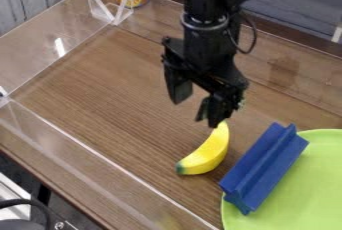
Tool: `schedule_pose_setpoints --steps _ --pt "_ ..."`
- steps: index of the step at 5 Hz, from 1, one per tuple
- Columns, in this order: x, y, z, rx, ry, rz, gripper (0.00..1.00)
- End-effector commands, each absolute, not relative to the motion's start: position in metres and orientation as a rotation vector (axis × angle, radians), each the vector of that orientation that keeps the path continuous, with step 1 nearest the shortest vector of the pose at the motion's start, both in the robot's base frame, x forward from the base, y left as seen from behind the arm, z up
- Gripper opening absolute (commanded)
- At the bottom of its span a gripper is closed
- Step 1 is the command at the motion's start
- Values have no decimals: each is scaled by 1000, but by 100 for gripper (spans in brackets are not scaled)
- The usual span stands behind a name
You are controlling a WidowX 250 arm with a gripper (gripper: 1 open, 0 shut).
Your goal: Put the banana in the green plate
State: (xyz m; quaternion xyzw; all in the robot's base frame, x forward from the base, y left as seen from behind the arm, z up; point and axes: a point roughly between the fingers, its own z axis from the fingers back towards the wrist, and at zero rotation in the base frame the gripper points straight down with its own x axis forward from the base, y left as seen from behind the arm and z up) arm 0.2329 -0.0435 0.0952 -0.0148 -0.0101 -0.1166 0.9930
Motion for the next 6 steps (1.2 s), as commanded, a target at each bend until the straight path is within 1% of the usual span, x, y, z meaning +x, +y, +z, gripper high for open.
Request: schedule_pose_setpoints --steps 1,2,6 --pt "235 -48 96 -34 -90 -247 100" --pt "235 -52 85 -40 -112 -253 100" --pt "231 -61 51 -72 -144 -258 100"
